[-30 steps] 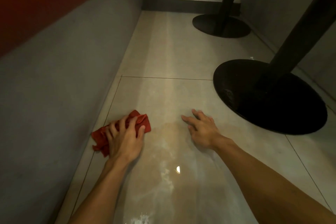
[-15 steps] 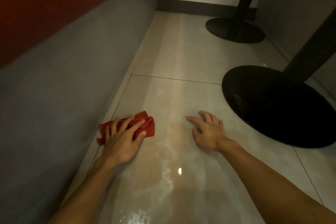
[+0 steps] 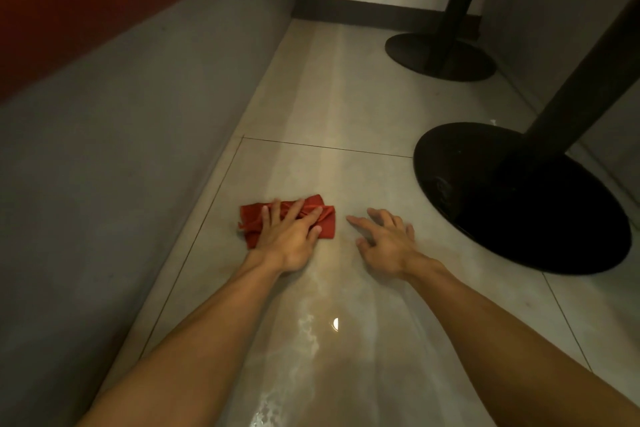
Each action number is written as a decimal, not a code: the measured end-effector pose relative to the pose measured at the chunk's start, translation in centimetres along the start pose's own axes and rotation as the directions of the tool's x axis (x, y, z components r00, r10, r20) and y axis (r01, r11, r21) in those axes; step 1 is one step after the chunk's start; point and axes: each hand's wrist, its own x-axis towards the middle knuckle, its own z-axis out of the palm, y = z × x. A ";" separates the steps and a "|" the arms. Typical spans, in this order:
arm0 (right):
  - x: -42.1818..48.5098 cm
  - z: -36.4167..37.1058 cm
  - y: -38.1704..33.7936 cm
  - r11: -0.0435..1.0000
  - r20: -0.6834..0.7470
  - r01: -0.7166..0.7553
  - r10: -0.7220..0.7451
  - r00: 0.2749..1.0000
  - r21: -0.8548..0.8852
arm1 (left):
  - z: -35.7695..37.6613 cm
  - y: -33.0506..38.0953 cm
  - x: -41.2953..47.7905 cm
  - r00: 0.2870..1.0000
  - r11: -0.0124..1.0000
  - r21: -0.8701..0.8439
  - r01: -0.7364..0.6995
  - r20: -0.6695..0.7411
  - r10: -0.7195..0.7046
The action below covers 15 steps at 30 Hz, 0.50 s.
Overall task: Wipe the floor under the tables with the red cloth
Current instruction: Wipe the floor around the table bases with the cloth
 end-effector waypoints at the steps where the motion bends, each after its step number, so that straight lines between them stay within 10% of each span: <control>1: -0.1 0.0 0.1 1.000 -0.005 -0.003 0.003 1.000 -0.003 | 0.1 0.3 0.0 1.000 1.000 -0.008 -0.025 0.005 0.025; 15: -0.3 -0.5 1.2 0.999 -0.018 0.023 -0.024 1.000 -0.037 | 0.7 2.3 1.5 0.997 0.996 -0.049 -0.072 0.005 0.072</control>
